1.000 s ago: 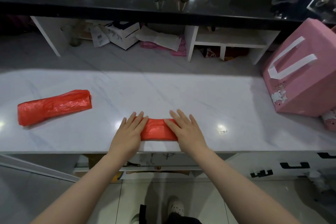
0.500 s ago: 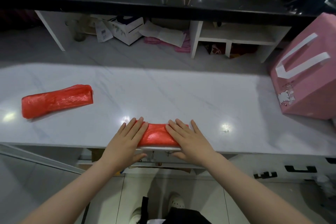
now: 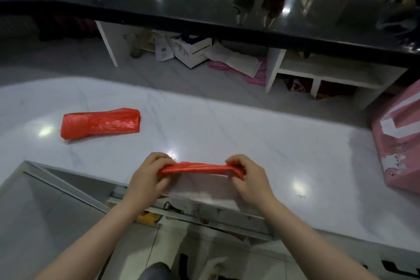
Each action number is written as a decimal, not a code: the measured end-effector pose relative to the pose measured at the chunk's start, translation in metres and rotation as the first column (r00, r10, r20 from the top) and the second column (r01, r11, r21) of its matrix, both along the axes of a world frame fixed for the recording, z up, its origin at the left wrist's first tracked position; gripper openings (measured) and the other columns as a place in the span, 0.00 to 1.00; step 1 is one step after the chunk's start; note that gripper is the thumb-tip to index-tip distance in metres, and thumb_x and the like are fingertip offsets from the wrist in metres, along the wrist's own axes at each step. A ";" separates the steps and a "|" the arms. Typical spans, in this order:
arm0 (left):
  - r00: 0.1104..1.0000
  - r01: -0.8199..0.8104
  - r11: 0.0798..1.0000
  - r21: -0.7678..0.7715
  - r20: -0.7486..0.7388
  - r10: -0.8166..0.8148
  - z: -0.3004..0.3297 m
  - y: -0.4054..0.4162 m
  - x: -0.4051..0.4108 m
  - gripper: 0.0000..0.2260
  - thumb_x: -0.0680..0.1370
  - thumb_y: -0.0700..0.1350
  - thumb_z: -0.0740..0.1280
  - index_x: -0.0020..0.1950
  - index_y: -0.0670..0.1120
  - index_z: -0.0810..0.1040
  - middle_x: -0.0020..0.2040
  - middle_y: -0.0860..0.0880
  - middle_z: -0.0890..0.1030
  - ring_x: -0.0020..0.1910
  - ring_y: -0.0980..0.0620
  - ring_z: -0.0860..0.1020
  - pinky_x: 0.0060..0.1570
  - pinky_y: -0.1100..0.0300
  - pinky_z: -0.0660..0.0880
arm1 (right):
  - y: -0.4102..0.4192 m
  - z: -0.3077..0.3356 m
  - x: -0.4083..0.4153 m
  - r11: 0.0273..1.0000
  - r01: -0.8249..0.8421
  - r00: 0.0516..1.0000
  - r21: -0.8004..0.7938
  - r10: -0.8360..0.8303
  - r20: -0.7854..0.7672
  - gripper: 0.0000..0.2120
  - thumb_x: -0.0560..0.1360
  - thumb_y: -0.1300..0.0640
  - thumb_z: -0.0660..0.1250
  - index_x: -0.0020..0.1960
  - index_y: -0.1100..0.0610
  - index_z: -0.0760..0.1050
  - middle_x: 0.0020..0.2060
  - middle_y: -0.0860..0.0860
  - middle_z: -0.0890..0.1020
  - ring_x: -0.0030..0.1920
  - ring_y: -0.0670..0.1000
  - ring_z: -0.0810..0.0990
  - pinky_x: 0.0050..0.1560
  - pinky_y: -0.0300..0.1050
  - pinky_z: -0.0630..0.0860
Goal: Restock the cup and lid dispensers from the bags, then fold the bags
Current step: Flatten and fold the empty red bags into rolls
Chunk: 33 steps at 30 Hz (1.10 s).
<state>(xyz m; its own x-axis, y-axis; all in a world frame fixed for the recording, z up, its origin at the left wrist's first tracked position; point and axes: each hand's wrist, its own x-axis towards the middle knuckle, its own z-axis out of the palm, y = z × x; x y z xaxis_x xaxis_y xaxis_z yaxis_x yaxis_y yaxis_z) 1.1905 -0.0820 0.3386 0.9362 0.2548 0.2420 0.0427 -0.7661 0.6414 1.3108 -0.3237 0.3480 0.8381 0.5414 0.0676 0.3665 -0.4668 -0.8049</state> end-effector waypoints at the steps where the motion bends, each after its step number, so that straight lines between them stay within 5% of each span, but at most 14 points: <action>1: 0.998 -0.056 0.997 -0.051 0.019 0.057 0.002 0.005 0.000 0.15 0.72 0.37 0.72 0.51 0.55 0.77 0.50 0.60 0.75 0.50 0.66 0.74 0.47 0.72 0.70 | 0.010 0.000 0.001 0.998 0.036 0.999 0.054 -0.034 -0.036 0.17 0.71 0.65 0.70 0.46 0.42 0.74 0.42 0.38 0.79 0.45 0.35 0.76 0.46 0.23 0.68; 5: 0.946 -0.291 0.914 -0.281 0.059 0.320 0.006 0.036 -0.008 0.16 0.73 0.42 0.73 0.53 0.57 0.72 0.47 0.61 0.77 0.48 0.63 0.76 0.45 0.68 0.71 | 0.061 0.002 0.006 0.988 0.084 0.992 0.132 -0.070 -0.107 0.14 0.72 0.61 0.71 0.43 0.41 0.73 0.38 0.41 0.80 0.40 0.38 0.77 0.41 0.32 0.69; 11: 0.901 -0.357 0.849 -0.390 0.095 0.422 0.016 0.114 -0.015 0.19 0.74 0.43 0.71 0.59 0.55 0.68 0.48 0.56 0.78 0.41 0.64 0.79 0.32 0.72 0.74 | 0.158 0.010 0.011 0.987 0.033 0.993 0.155 -0.015 -0.116 0.26 0.74 0.59 0.70 0.60 0.35 0.64 0.53 0.40 0.75 0.49 0.43 0.78 0.49 0.34 0.76; 13: 0.884 -0.396 0.843 -0.364 0.097 0.457 0.018 0.147 -0.016 0.20 0.74 0.43 0.72 0.60 0.57 0.68 0.47 0.57 0.78 0.40 0.64 0.79 0.32 0.72 0.73 | 0.194 0.014 0.010 0.990 -0.005 0.998 0.143 0.014 -0.057 0.27 0.75 0.61 0.69 0.64 0.37 0.65 0.58 0.44 0.72 0.54 0.45 0.76 0.55 0.40 0.75; 17: 0.881 -0.419 0.868 -0.267 0.113 0.460 0.019 0.211 -0.010 0.16 0.75 0.43 0.70 0.58 0.57 0.72 0.55 0.55 0.76 0.47 0.57 0.77 0.44 0.69 0.70 | 0.256 0.014 0.012 0.990 -0.078 0.993 0.119 0.066 0.097 0.18 0.76 0.65 0.65 0.61 0.47 0.76 0.58 0.47 0.70 0.56 0.31 0.68 0.60 0.28 0.65; 22: 0.908 -0.416 0.909 -0.029 0.035 0.417 0.016 0.265 0.009 0.12 0.76 0.37 0.67 0.58 0.48 0.80 0.66 0.46 0.72 0.62 0.46 0.73 0.59 0.55 0.70 | 0.309 0.003 0.017 0.999 -0.039 0.990 0.000 0.039 0.133 0.11 0.79 0.62 0.63 0.58 0.55 0.81 0.61 0.45 0.65 0.55 0.41 0.69 0.56 0.19 0.58; 26: 0.899 -0.418 0.904 0.093 -0.104 0.426 0.005 0.270 0.011 0.15 0.77 0.38 0.64 0.61 0.50 0.80 0.70 0.46 0.69 0.61 0.42 0.73 0.55 0.49 0.72 | 0.324 -0.012 0.010 0.996 0.018 1.000 -0.086 -0.016 0.026 0.15 0.79 0.53 0.63 0.65 0.50 0.73 0.57 0.40 0.70 0.59 0.47 0.73 0.56 0.24 0.67; 29: 0.906 -0.370 0.888 0.273 -0.104 0.410 -0.005 0.267 0.010 0.17 0.73 0.34 0.66 0.60 0.45 0.79 0.67 0.40 0.73 0.61 0.35 0.71 0.58 0.42 0.70 | 0.323 -0.020 0.006 0.964 0.007 0.970 -0.267 0.059 0.236 0.16 0.78 0.57 0.60 0.65 0.48 0.76 0.69 0.49 0.70 0.69 0.53 0.66 0.68 0.38 0.61; 33: 0.936 -0.237 0.948 0.211 -0.213 0.281 -0.015 0.271 0.011 0.20 0.75 0.33 0.63 0.67 0.42 0.73 0.72 0.41 0.68 0.72 0.40 0.63 0.71 0.48 0.57 | 0.326 -0.026 0.006 0.942 0.035 0.956 -0.333 0.066 0.287 0.17 0.76 0.60 0.61 0.62 0.48 0.78 0.72 0.49 0.68 0.69 0.54 0.67 0.67 0.50 0.62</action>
<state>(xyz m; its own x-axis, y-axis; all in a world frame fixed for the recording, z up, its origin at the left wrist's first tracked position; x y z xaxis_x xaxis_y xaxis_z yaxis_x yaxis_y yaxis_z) 1.2015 0.1892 0.3235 0.8790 0.4691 0.0852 0.3890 -0.8090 0.4407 1.3167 0.0021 0.3220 0.8003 0.5873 0.1209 0.5688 -0.6799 -0.4628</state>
